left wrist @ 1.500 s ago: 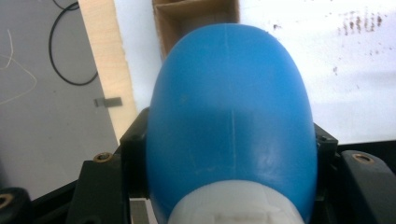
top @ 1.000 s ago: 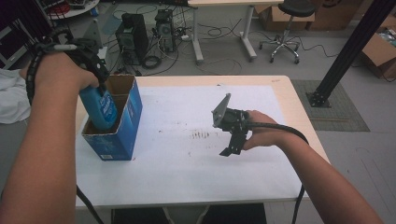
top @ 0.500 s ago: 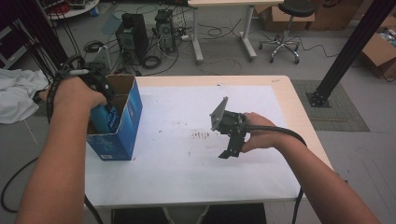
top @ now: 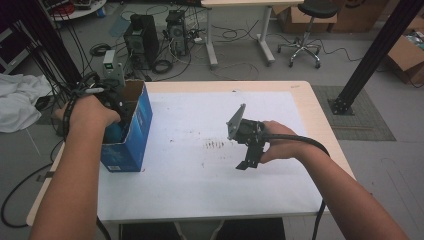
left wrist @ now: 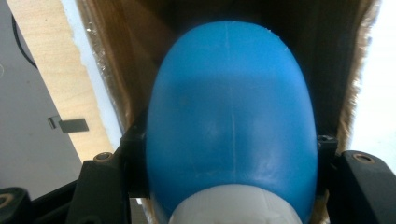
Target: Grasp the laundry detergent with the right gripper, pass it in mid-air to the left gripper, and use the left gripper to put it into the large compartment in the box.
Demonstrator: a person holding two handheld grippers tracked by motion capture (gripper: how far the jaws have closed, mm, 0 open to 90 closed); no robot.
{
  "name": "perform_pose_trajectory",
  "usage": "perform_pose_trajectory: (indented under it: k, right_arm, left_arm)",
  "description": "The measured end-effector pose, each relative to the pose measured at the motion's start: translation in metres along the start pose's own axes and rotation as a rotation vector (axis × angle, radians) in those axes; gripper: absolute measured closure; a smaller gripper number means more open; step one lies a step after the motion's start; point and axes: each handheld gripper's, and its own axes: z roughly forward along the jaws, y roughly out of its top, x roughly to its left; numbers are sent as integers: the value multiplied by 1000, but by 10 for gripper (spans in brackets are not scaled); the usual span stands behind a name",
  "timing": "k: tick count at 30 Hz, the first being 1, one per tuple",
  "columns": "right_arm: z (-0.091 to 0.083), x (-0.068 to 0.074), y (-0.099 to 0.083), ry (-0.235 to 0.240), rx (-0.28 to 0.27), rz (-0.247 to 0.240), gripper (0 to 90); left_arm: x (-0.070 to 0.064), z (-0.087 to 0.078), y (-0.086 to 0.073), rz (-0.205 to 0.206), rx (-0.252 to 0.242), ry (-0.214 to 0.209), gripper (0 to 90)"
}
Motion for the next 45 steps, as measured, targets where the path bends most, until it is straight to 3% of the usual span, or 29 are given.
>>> perform_pose_trajectory:
  k: [7,14,37,45]
  right_arm:
    - [-2,1,-2,-7,-7,2,0]
    - [1,2,-4,-6,-3,8,0]
    - [3,3,-4,-17,-12,9,0]
    - [0,4,-5,-25,-11,13,0]
  left_arm:
    - [-1,12,1,17,14,17,383]
    - [-2,24,3,16,-3,12,383]
    - [1,26,3,2,-15,-3,379]
    - [1,25,3,-14,-20,-28,309]
